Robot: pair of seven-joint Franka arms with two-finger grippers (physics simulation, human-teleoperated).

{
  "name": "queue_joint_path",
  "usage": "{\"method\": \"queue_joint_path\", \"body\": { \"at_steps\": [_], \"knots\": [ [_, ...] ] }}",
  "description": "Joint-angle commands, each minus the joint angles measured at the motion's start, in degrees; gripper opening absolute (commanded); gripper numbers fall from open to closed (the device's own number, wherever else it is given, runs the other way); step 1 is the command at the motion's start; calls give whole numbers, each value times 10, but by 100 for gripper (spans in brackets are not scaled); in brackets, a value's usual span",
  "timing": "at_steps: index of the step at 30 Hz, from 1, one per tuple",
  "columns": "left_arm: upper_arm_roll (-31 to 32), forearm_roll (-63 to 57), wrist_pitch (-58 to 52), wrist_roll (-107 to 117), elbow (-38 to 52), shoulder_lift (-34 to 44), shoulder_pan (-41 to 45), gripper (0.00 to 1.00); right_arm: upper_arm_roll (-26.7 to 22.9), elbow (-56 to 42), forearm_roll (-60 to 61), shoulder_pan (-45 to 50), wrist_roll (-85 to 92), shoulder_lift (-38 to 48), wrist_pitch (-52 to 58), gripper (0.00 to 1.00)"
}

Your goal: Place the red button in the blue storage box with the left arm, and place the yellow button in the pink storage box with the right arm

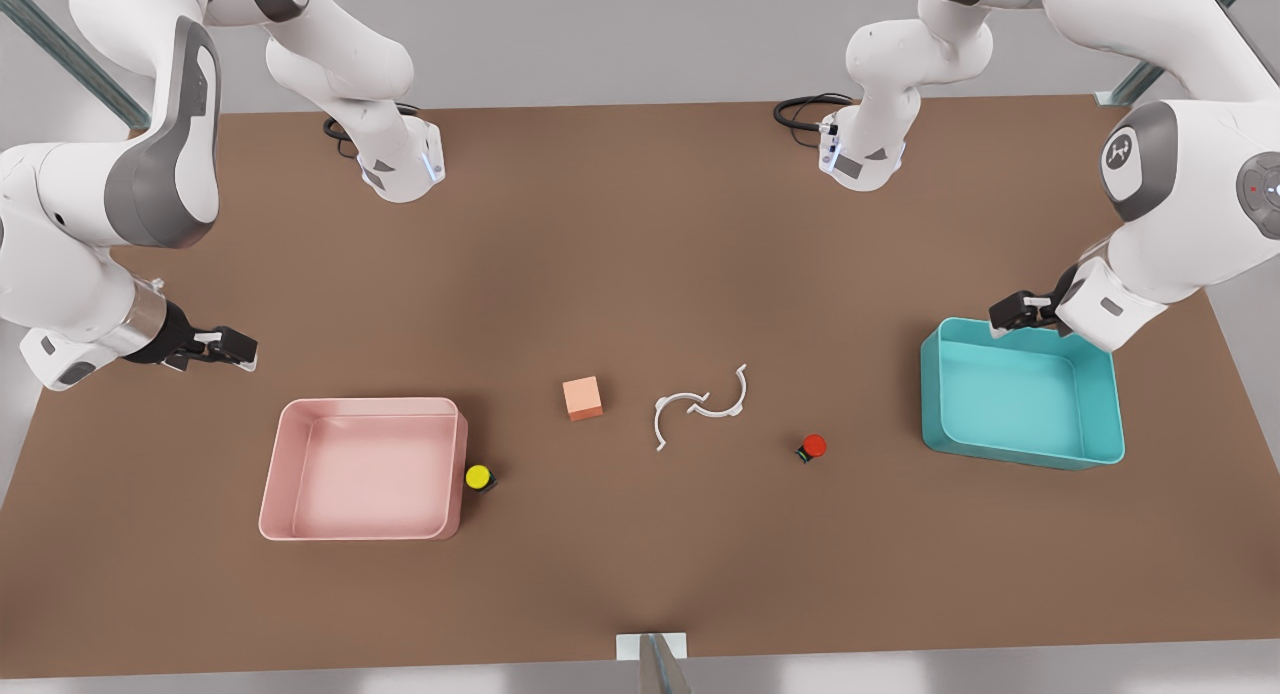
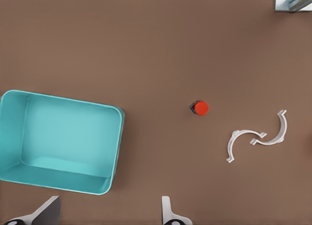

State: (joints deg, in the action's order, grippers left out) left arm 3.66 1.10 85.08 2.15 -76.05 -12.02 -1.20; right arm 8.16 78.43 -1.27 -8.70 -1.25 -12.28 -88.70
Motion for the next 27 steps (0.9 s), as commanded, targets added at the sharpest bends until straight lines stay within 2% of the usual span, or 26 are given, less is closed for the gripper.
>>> {"method": "queue_joint_path", "body": {
  "at_steps": [1,3,4,5,6,11,14,16,18,22,27],
  "knots": [
    [0,0,-3,-2,0,1,0,100,0,0,0,0,0,1,0,100],
    [0,0,-3,1,0,1,4,100,4,1,-1,7,1,1,1,100],
    [3,3,-3,13,-1,0,12,100,22,1,-1,7,1,1,0,100],
    [3,-1,-6,67,-1,-19,52,100,58,1,1,6,21,0,2,100],
    [4,-1,4,94,-1,-42,83,100,71,0,-1,5,64,-1,1,100],
    [3,0,220,325,-3,-152,168,100,77,0,0,4,427,-32,-58,100],
    [3,-12,287,386,-5,-203,171,100,89,-1,0,11,682,-90,-156,100],
    [2,-12,306,399,-8,-233,170,100,106,-3,0,11,817,-115,-182,100],
    [0,-12,357,406,-54,-235,168,100,132,-3,0,11,939,-146,-202,100],
    [0,-12,384,406,-98,-239,168,100,158,-2,-1,12,1082,-180,-228,100],
    [-1,-12,414,406,-139,-245,167,100,183,-3,-1,20,1152,-239,-305,100]
  ]
}}
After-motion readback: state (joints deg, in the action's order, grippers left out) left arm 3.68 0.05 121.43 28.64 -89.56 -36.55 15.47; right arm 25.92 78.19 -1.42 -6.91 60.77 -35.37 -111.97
